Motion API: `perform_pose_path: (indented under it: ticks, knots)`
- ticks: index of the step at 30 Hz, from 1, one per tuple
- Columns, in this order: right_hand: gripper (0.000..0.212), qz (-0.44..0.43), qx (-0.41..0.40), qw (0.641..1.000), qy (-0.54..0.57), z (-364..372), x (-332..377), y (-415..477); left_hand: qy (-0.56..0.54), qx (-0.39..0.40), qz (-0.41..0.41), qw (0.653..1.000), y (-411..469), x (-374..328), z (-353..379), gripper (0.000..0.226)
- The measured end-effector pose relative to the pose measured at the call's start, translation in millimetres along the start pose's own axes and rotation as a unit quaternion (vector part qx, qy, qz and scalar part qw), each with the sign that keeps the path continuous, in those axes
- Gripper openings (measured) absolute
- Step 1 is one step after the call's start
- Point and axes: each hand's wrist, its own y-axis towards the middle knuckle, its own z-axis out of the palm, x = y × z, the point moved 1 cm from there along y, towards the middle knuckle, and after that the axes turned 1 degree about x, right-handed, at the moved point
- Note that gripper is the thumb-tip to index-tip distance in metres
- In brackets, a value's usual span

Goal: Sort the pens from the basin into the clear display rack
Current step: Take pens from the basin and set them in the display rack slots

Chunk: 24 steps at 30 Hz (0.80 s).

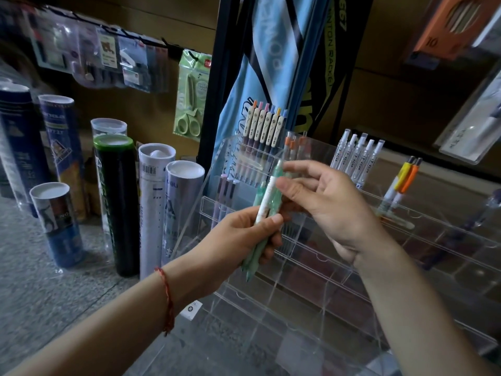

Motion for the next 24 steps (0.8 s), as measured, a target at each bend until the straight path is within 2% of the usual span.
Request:
perform_pose_path:
  ticks: [3, 8, 12, 15, 17, 19, 21, 24]
  knots:
    - [0.030, 0.036, -0.019, 0.994, 0.104, 2.6, -7.7, -1.4, 0.043, -0.040, 0.034, 0.998, 1.2, -0.7, -2.7, 0.012]
    - [0.025, 0.031, -0.038, 0.989, 0.141, 7.0, -6.8, -0.1, 0.058, -0.058, 0.050, 0.995, 4.3, -1.3, -5.4, 0.012]
    - [0.024, -0.032, -0.075, 0.988, 0.132, -2.1, 2.0, 0.2, 0.054, -0.051, 0.051, 0.996, 7.3, -9.3, -11.2, 0.022]
    - [0.014, -0.126, -0.160, 0.965, 0.164, -23.0, 17.0, -2.4, 0.051, -0.081, 0.053, 0.994, 8.7, -19.0, -20.7, 0.020]
    - [0.011, -0.235, -0.242, 0.939, 0.063, -35.6, 24.3, -4.6, 0.074, -0.108, 0.066, 0.989, 10.0, -19.7, -24.0, 0.022]
    - [0.014, -0.310, -0.260, 0.909, -0.104, -37.4, 21.5, -5.1, 0.098, -0.125, 0.071, 0.985, 12.8, -15.4, -24.0, 0.022]
    - [0.010, -0.282, -0.213, 0.912, -0.207, -29.7, 7.0, -2.7, 0.104, -0.134, 0.065, 0.983, 16.2, -10.6, -23.1, 0.023]
    - [0.007, -0.188, -0.168, 0.944, -0.214, -18.2, -19.4, 0.9, 0.106, -0.134, 0.055, 0.984, 20.3, -5.6, -23.1, 0.024]
